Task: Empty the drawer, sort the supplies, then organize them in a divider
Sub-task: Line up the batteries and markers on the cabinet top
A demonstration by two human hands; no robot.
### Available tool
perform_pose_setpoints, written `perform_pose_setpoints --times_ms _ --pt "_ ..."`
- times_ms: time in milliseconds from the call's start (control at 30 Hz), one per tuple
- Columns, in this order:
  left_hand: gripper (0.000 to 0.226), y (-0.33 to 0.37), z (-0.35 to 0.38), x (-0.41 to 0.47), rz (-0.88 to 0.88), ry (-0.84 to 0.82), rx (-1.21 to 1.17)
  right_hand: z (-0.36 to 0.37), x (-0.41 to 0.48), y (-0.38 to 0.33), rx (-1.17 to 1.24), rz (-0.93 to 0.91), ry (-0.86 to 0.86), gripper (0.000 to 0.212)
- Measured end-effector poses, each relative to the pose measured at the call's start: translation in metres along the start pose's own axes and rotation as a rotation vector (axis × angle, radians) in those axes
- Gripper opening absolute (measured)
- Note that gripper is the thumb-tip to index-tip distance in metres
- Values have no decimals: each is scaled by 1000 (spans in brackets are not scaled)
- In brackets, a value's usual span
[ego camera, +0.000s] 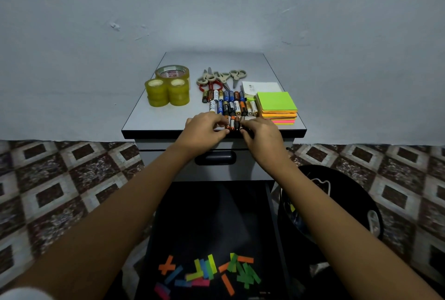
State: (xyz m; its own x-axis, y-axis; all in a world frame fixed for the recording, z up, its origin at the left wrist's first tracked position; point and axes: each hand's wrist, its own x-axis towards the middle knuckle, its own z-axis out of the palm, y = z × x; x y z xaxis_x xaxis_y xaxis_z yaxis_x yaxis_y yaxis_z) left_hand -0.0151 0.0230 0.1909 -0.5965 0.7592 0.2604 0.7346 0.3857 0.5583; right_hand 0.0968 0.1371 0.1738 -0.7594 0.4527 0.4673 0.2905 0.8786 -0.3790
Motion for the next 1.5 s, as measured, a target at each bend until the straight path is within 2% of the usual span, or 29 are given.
perform_pose_setpoints --times_ms 300,467,700,1000,1500 --pt "26 10 16 6 53 42 -50 -1 -4 10 -14 31 72 30" --pt "21 12 20 9 58 80 -66 0 -2 10 8 63 96 23" --pt "17 11 20 14 57 66 -117 4 0 7 6 97 133 21" --pt "22 11 21 12 21 90 -194 7 0 5 1 100 134 24" --pt "28 12 20 9 14 99 -189 5 -4 6 45 108 146 30"
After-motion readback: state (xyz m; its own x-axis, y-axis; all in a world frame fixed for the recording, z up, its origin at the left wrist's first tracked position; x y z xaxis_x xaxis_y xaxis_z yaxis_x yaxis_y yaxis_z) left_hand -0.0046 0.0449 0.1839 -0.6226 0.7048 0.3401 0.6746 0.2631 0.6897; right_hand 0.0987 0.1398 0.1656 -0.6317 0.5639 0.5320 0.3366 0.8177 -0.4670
